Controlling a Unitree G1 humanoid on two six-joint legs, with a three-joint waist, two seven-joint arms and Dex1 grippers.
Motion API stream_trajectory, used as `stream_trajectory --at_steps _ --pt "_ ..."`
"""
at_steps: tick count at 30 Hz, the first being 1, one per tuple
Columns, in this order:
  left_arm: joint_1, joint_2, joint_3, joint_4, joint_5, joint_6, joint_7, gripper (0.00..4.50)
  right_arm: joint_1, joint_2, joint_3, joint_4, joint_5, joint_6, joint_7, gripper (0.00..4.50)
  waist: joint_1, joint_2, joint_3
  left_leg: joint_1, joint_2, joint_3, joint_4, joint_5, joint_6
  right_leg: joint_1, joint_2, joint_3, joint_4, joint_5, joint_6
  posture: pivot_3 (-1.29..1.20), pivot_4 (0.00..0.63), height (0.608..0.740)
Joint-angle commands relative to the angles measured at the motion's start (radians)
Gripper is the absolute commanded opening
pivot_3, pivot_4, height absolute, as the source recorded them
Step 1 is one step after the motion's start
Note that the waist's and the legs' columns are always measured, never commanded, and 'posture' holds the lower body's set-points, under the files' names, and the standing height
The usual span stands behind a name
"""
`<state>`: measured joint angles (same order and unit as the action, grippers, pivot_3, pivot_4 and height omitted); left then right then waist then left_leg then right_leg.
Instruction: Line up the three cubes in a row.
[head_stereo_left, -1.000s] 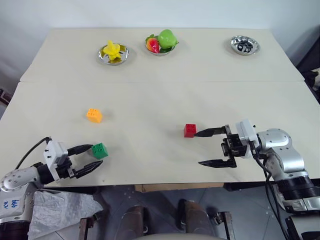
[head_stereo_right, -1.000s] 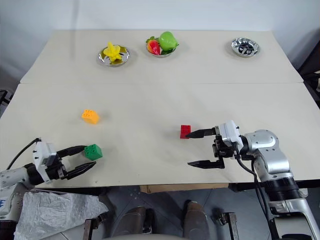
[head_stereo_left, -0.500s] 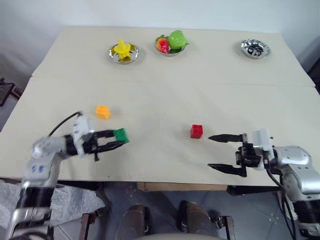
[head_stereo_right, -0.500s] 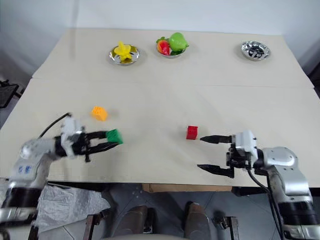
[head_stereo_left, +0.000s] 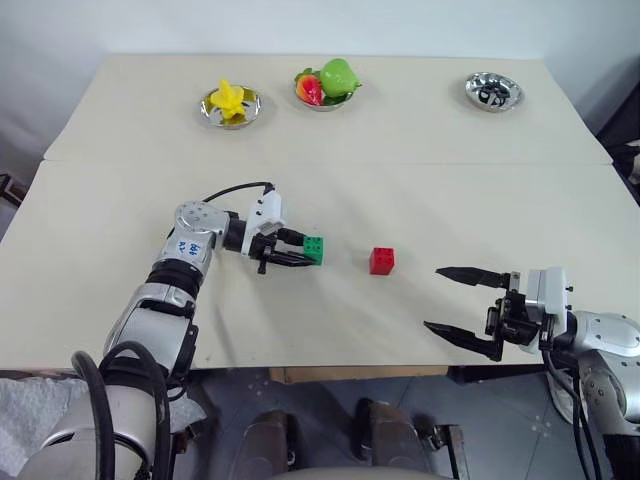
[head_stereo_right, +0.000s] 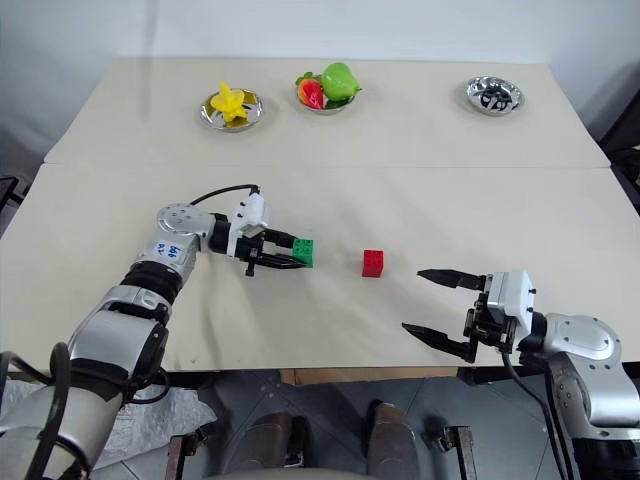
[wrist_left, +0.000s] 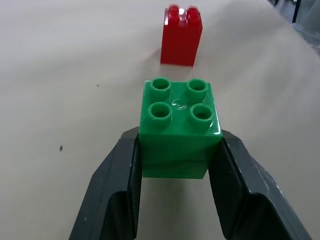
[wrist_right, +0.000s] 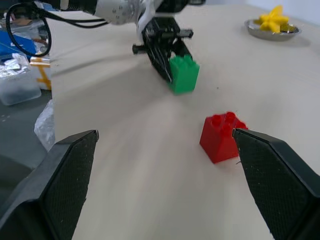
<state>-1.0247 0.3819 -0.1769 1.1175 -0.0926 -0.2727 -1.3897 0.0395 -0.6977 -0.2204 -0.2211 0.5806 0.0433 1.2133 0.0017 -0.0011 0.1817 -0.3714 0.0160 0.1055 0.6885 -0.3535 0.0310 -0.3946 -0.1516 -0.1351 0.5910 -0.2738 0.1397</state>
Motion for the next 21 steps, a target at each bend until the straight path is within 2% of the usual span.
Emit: stream_trajectory --at_steps 1,7,8,14,21 --pt "-0.022 -0.011 0.008 0.047 0.039 -0.048 0.011 1.5 0.014 0.01 -0.013 -0.049 0.01 -0.002 -0.027 4.5 0.003 -0.001 0.0 0.0 0.0 0.0 0.0 0.0 0.0 0.0 0.0 0.0 0.0 0.0 0.0 0.0 0.15 0.74" --pt "-0.022 -0.028 0.043 0.073 0.043 -0.014 0.051 1.5 0.023 0.019 0.001 -0.047 0.006 -0.007 -0.043 4.5 0.01 -0.001 0.0 0.0 0.0 -0.001 0.003 0.0 0.001 0.001 0.0 0.0 0.001 0.0 0.0 0.0 0.15 0.74" --pt "-0.016 -0.034 0.052 0.061 0.034 -0.024 0.043 2.24 0.02 0.02 0.004 -0.04 0.005 -0.009 -0.04 4.5 0.011 -0.001 0.0 0.0 0.0 -0.001 0.003 0.0 0.001 0.001 0.0 0.0 0.002 0.0 0.0 0.0 0.15 0.74" --pt "0.012 -0.052 0.122 -0.066 -0.045 -0.025 -0.024 4.01 -0.021 0.03 0.031 -0.001 0.003 -0.014 -0.027 4.5 0.016 -0.001 0.0 -0.001 0.0 -0.002 0.005 -0.001 0.001 0.0 0.0 0.0 0.002 0.0 0.0 0.0 0.15 0.74" --pt "0.248 0.065 0.188 -0.549 -0.166 0.072 -0.041 4.01 -0.141 0.073 0.107 0.073 0.0 -0.004 0.003 4.5 0.0 -0.001 0.0 -0.001 0.001 -0.009 0.006 -0.001 0.001 0.0 0.0 0.001 0.003 0.0 0.0 0.0 0.15 0.74"
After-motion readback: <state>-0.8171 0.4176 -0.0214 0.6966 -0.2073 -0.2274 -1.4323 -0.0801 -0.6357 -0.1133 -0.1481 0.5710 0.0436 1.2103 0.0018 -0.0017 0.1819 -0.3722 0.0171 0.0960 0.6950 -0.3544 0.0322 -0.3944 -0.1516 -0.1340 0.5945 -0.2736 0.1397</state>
